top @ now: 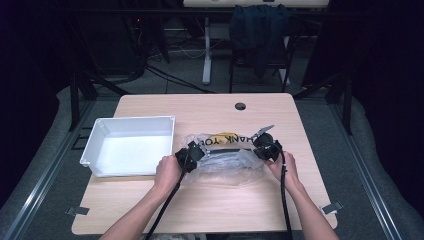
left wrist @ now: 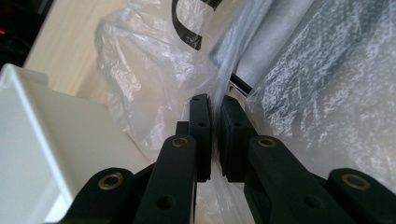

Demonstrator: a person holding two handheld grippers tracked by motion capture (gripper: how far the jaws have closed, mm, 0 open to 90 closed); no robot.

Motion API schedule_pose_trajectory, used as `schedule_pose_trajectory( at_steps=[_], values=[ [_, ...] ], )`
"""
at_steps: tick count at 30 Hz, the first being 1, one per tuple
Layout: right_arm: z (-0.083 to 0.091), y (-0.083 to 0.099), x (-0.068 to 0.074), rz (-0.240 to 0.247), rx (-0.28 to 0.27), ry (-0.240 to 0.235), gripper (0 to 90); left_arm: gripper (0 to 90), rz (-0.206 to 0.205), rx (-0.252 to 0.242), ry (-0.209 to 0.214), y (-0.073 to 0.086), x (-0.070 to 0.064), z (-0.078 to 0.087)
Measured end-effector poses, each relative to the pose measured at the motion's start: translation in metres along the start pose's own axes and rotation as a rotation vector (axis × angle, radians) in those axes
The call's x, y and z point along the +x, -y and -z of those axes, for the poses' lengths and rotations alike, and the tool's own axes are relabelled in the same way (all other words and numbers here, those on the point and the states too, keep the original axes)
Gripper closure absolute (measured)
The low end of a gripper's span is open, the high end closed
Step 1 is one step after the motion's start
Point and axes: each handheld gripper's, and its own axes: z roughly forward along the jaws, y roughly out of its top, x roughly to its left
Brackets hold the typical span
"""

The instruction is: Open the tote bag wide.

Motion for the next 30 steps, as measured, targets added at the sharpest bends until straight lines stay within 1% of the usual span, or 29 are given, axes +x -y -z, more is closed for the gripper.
schedule_pose_trajectory(
  at_steps=[2,3,4,5,6,7,8,9,11,12,13,14,15,16,17,18,20,21,23,25,26,27,28,29,30],
  values=[
    [0.001,0.002,0.000,0.003,0.007,-0.015,89.7,85.5,0.010,0.004,0.041,0.002,-0.001,-0.001],
    [0.002,0.003,0.000,0.015,0.024,-0.024,89.7,85.6,0.022,0.005,0.079,0.003,-0.001,0.000],
    [0.003,0.005,0.001,0.021,0.021,-0.021,89.7,85.6,0.024,0.003,0.096,0.004,-0.002,0.001],
    [0.005,0.006,0.001,0.020,0.023,-0.034,89.7,85.6,0.024,0.003,0.096,0.004,-0.002,0.001],
    [0.007,0.007,0.000,0.032,0.038,-0.033,89.7,85.6,0.021,0.005,0.131,0.006,-0.004,0.005],
    [0.008,0.008,0.000,0.032,0.028,-0.028,89.7,85.6,0.021,0.003,0.150,0.007,-0.005,0.006],
    [0.009,0.009,-0.001,0.041,0.041,-0.038,89.7,85.6,0.016,0.005,0.158,0.007,-0.007,0.008],
    [0.009,0.011,-0.001,0.041,0.034,-0.043,89.7,85.6,0.020,0.004,0.174,0.008,-0.007,0.009],
    [0.011,0.012,-0.001,0.056,0.044,-0.049,89.7,85.6,0.026,0.008,0.212,0.010,-0.009,0.011],
    [0.012,0.013,-0.001,0.062,0.044,-0.052,89.6,85.6,0.022,0.006,0.211,0.010,-0.010,0.012],
    [0.014,0.012,-0.001,0.074,0.053,-0.050,89.5,85.6,0.008,0.007,0.204,0.011,-0.011,0.014],
    [0.015,0.012,-0.001,0.075,0.049,-0.050,89.0,85.1,0.008,0.007,0.204,0.011,-0.011,0.014],
    [0.014,0.014,0.000,0.053,0.022,-0.044,87.9,83.0,-0.009,0.009,0.164,0.010,-0.012,0.016],
    [0.015,0.012,-0.002,0.067,0.046,-0.041,87.7,81.3,-0.021,0.001,0.126,0.010,-0.010,0.018],
    [0.015,0.013,-0.002,0.058,0.038,-0.036,87.0,80.6,-0.019,-0.007,0.102,0.009,-0.007,0.019],
    [0.015,0.013,-0.004,0.061,0.042,-0.038,86.7,80.1,-0.004,-0.015,0.097,0.009,-0.004,0.019],
    [0.014,0.013,-0.004,0.052,0.035,-0.038,86.8,80.0,0.015,-0.026,0.078,0.007,0.001,0.019],
    [0.014,0.013,-0.004,0.054,0.041,-0.042,86.9,80.1,0.025,-0.026,0.068,0.006,0.002,0.017],
    [0.012,0.012,-0.003,0.050,0.046,-0.035,87.2,81.2,0.036,-0.017,0.051,0.003,0.002,0.010],
    [0.010,0.011,-0.002,0.050,0.050,-0.024,87.5,83.4,0.034,0.002,0.061,0.002,0.000,0.003],
    [0.009,0.012,-0.001,0.033,0.031,-0.026,87.4,83.9,0.030,0.008,0.064,0.002,-0.001,0.000],
    [0.010,0.011,-0.001,0.044,0.048,-0.024,87.5,84.4,0.026,0.011,0.065,0.002,-0.003,-0.001],
    [0.010,0.011,-0.001,0.044,0.048,-0.024,87.5,84.7,0.026,0.011,0.065,0.002,-0.003,-0.001],
    [0.008,0.012,0.000,0.028,0.034,-0.028,87.4,84.9,0.025,0.017,0.073,0.002,-0.003,-0.002],
    [0.008,0.012,0.000,0.027,0.037,-0.029,87.4,85.1,0.025,0.017,0.073,0.002,-0.003,-0.002]
  ],
)
